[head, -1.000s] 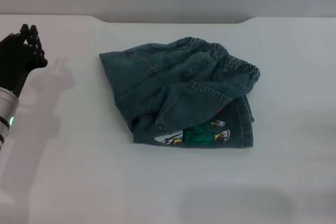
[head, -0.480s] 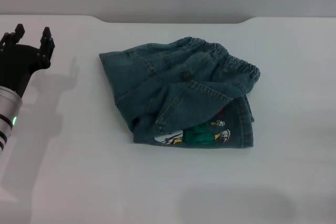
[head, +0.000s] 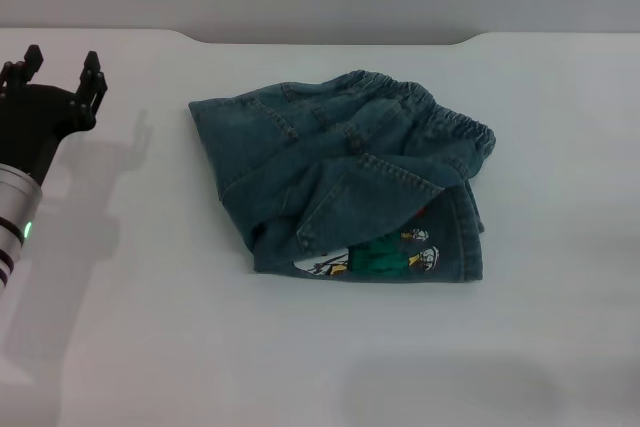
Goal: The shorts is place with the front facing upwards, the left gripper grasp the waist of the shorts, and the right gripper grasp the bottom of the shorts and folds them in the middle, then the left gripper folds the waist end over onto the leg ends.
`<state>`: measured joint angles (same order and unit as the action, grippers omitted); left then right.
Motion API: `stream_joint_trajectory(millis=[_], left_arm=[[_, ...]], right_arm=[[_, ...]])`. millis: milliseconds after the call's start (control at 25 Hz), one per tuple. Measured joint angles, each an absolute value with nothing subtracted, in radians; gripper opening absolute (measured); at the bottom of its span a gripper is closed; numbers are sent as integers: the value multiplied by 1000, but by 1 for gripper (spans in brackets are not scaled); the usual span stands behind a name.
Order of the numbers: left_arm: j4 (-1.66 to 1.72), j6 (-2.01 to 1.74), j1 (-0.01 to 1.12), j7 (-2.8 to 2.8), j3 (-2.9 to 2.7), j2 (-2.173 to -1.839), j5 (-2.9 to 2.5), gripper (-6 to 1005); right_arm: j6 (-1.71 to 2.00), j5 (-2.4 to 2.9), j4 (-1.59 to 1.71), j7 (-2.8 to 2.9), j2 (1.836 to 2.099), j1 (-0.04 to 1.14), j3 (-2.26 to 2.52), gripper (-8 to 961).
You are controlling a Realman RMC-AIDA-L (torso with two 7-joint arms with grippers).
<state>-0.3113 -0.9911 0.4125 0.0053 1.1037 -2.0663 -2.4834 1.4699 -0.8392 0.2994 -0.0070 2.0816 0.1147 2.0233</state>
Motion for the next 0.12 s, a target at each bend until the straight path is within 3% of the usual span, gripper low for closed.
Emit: stream_joint_trajectory(millis=[120], left_arm=[[-311,-991,415,12,1108,-2066,-2484,659]], right_arm=[[1469,-841,290,-7,2082,125,2023,654]])
